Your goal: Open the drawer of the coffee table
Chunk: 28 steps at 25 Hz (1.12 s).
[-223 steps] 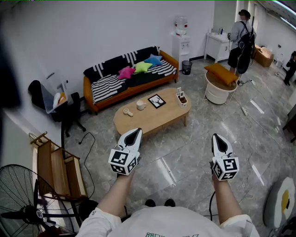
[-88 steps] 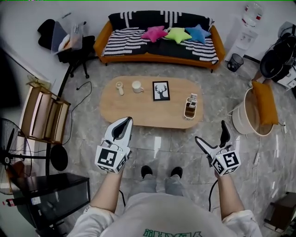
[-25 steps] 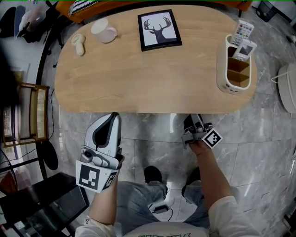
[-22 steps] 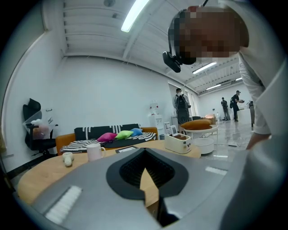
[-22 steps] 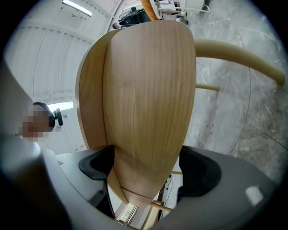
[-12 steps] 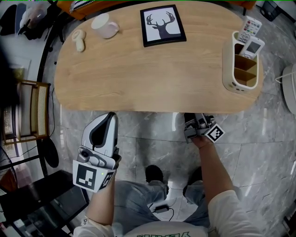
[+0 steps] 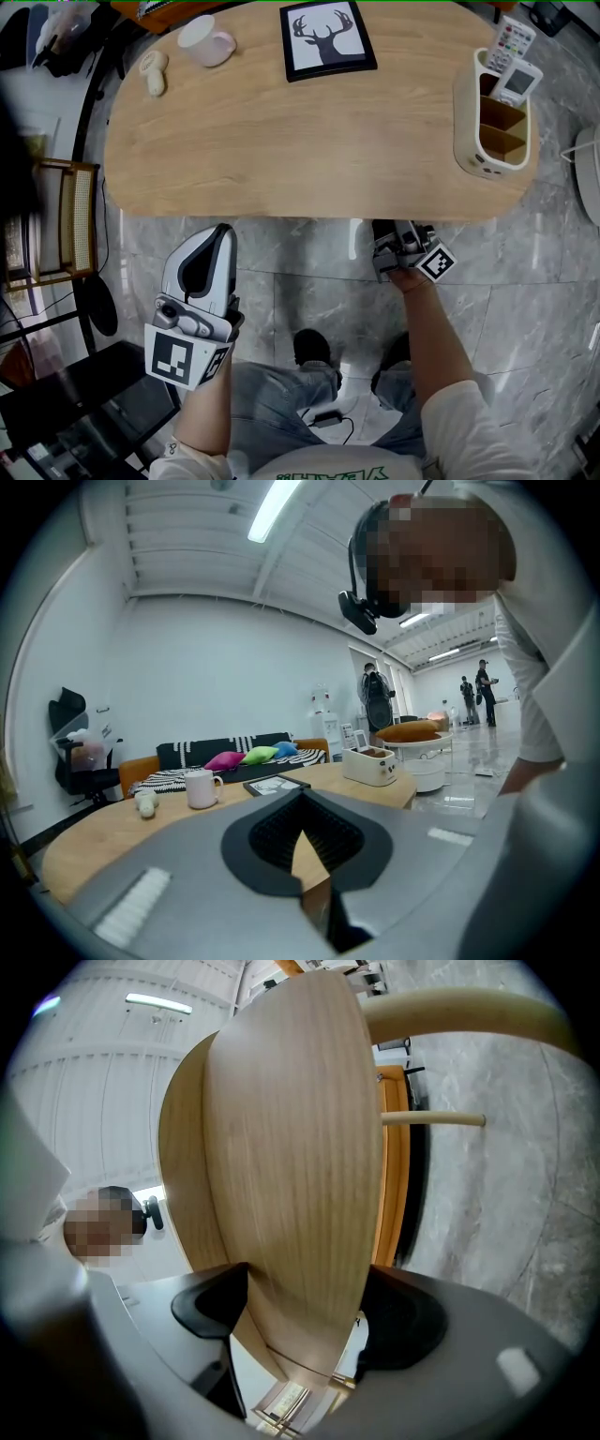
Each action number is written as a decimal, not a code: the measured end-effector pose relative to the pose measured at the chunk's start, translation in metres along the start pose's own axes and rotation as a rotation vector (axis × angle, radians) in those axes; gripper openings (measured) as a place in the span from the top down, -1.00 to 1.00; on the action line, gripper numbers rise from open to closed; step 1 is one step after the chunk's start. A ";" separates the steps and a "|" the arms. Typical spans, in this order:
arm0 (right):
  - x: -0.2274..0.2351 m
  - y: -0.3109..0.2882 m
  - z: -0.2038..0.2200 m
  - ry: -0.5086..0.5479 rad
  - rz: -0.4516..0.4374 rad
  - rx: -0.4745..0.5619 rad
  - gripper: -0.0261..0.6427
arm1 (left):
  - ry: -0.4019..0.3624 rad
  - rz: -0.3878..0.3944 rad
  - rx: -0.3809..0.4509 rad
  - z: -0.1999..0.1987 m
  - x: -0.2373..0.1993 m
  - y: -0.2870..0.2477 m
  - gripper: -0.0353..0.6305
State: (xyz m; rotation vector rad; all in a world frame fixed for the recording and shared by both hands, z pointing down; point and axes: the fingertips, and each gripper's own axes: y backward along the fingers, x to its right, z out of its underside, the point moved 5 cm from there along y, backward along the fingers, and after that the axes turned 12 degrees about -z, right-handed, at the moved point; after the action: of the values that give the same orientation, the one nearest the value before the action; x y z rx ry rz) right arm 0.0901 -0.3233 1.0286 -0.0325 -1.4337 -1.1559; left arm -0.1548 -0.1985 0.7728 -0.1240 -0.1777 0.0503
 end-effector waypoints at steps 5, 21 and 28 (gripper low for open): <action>-0.004 0.003 0.002 -0.007 -0.003 0.005 -0.21 | 0.004 -0.003 0.010 -0.001 0.000 0.002 0.90; -0.053 0.058 0.040 -0.088 0.003 -0.015 -0.21 | 0.028 0.026 0.011 -0.006 0.014 0.013 0.90; -0.080 0.082 0.054 -0.118 0.011 -0.045 -0.22 | 0.043 0.045 0.003 -0.013 0.025 0.018 0.90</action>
State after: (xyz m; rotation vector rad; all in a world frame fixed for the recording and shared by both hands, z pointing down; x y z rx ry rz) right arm 0.1226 -0.2017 1.0294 -0.1423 -1.5090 -1.1934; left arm -0.1281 -0.1808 0.7620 -0.1258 -0.1314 0.0926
